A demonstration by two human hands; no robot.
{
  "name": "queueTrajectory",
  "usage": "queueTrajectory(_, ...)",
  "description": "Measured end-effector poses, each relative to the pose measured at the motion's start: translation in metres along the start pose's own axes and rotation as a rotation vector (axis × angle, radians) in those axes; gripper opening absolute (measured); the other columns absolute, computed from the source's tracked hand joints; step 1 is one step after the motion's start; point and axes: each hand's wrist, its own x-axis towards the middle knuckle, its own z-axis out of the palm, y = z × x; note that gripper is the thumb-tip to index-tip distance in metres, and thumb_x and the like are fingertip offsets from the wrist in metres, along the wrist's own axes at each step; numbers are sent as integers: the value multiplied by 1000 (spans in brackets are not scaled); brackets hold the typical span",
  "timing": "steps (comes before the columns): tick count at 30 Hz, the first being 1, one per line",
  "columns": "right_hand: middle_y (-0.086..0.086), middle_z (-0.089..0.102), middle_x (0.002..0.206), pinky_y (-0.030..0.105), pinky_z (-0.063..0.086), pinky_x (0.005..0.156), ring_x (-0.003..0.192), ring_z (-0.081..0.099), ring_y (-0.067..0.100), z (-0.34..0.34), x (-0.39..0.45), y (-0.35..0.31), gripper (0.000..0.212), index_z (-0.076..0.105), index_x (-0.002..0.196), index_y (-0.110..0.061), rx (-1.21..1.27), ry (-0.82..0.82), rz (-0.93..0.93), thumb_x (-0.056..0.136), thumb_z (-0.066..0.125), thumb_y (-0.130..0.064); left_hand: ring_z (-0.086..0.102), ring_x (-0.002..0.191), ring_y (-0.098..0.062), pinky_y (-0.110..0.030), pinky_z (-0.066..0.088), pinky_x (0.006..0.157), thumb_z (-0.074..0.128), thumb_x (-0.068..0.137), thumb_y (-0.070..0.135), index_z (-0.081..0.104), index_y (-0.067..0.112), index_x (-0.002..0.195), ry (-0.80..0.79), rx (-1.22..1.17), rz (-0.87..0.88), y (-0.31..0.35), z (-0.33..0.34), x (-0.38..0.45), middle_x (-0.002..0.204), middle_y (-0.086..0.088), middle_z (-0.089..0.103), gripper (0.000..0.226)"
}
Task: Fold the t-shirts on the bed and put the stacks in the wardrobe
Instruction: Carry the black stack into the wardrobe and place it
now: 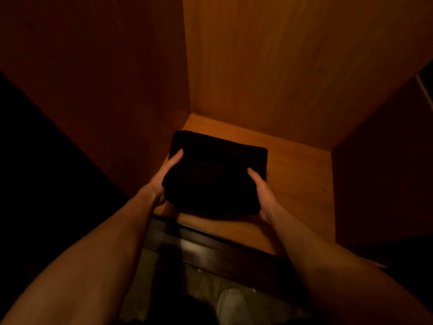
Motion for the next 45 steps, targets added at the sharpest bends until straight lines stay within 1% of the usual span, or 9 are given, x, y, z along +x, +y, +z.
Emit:
queueTrajectory(6,7,73,113,42,54,95,103,71,27,-1,34,20,62,64,127,-21,9,-119,27,81,67,-61,63,119,-23,-42,46,101,55,94,50,58,20,134,27,-31,-27,-25,-19,32,130,-8,65,50)
queueTrajectory(13,2,71,112,34,55,82,99,68,20,-16,36,26,78,60,131,-21,-132,-53,30,74,64,-74,63,119,-25,-45,47,101,63,85,60,58,24,136,54,10,9,-35,-33,27,131,-7,65,62)
queueTrajectory(16,-5,67,101,27,56,66,82,67,10,-14,26,26,91,53,138,-22,-217,-53,-46,67,68,-78,56,124,-20,-45,44,105,72,71,68,48,30,143,430,127,141,-41,-40,16,142,-6,55,85)
queueTrajectory(19,-2,52,137,45,50,98,122,56,22,-11,17,19,98,38,145,-29,-468,150,-269,66,68,-79,45,132,-18,-44,39,108,57,91,56,42,28,147,700,572,486,-37,-28,7,147,-2,47,64)
queueTrajectory(22,3,30,151,46,35,110,137,32,24,0,-1,-1,80,26,151,-24,-921,370,-689,88,52,-66,41,137,-28,-48,37,108,43,93,55,47,20,145,532,1239,881,-30,-2,16,147,-7,48,63)
queueTrajectory(25,3,12,162,46,19,117,147,12,27,22,-7,-16,72,21,155,-31,-1220,304,-822,94,36,-66,10,152,-28,-47,20,118,19,85,74,30,30,154,360,1626,654,-30,5,38,164,-4,19,83)
queueTrajectory(32,-4,-21,163,48,5,120,150,-16,24,21,9,12,90,-6,155,-41,-1428,179,-504,75,1,-83,4,152,-16,-41,21,121,8,73,92,-3,50,152,256,1379,429,-70,-35,53,165,11,-9,90)
queueTrajectory(41,16,34,154,56,35,109,138,33,42,24,-5,12,65,39,148,-22,-1631,305,-1017,97,27,-60,36,141,-28,-44,37,102,44,93,44,40,26,150,389,1633,1010,-81,-3,32,155,-6,39,60)
queueTrajectory(45,10,48,148,59,30,112,140,35,41,30,-7,16,56,53,138,-32,-1738,251,-961,98,23,-56,39,141,-25,-44,38,108,36,99,43,46,33,145,296,1728,888,-106,12,31,148,1,50,48)
